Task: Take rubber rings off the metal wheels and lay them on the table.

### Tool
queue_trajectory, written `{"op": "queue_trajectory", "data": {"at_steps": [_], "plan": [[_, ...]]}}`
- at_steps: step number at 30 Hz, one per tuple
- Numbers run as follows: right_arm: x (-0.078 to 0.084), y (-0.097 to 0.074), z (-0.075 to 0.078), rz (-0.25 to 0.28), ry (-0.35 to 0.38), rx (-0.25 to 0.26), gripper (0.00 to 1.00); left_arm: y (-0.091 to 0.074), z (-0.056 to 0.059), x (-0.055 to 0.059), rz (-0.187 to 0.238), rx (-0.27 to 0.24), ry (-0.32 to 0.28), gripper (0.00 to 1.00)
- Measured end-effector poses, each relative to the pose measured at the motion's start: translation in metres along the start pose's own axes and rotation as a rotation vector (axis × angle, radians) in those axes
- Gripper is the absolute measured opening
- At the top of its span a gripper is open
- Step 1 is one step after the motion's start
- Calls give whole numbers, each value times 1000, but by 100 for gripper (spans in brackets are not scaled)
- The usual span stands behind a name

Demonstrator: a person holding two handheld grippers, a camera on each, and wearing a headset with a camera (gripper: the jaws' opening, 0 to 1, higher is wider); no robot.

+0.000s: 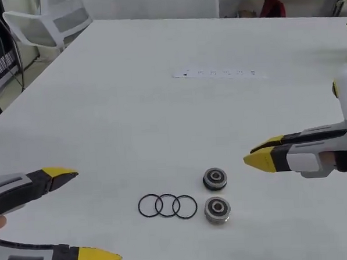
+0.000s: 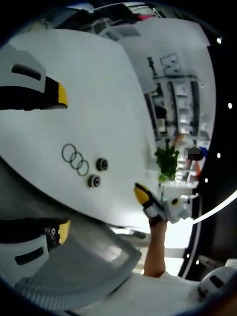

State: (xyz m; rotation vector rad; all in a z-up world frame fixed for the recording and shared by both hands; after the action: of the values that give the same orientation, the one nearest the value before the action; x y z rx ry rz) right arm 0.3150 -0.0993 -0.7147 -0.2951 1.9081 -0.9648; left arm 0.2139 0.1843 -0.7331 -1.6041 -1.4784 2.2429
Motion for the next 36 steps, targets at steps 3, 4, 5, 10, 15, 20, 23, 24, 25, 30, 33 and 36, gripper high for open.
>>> {"op": "queue_trajectory", "data": {"at_steps": [3, 4, 5, 10, 15, 20, 23, 24, 25, 30, 33, 36], "plan": [[5, -2, 1, 2, 10, 4, 12, -3, 0, -2, 4, 2, 6, 92], [7, -2, 2, 1, 20, 5, 12, -4, 0, -4, 6, 1, 12, 92], [10, -2, 2, -1, 26, 10, 12, -5, 0, -6, 7, 2, 17, 92], [23, -1, 3, -9, 60, 14, 12, -7, 0, -13, 13, 1, 39, 92], [34, -1, 2, -9, 92, 14, 12, -6, 3, -18, 9, 11, 63, 92], [43, -1, 0, -7, 120, 13, 13, -7, 6, -21, 5, 23, 80, 92], [49, -1, -1, -7, 136, 13, 12, -8, 7, -22, 3, 26, 86, 91], [51, -1, -1, -7, 140, 14, 12, -8, 7, -22, 2, 26, 87, 91], [53, -1, -1, -8, 145, 15, 12, -8, 7, -23, 0, 27, 89, 91], [59, -2, -2, -1, 171, 13, 12, -8, 9, -23, -6, 36, 95, 91], [61, -2, -3, 4, 181, 10, 13, -7, 10, -24, -5, 43, 97, 91], [63, -2, -4, 2, 188, 14, 13, -6, 11, -25, -4, 49, 101, 91]]}}
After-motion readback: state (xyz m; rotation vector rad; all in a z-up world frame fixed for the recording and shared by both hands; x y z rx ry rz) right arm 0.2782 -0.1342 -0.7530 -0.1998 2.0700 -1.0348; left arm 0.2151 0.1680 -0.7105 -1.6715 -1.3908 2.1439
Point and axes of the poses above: the centre of the closed fingertips' face, and the gripper's own axes: y roughly forward along the fingers, z roughly to its right, x roughly out of its underside, the point moved 7 cm from there along -y, roughly backward along the fingers, and after that the axes turned 14 degrees about -z, right-handed, at the moved point
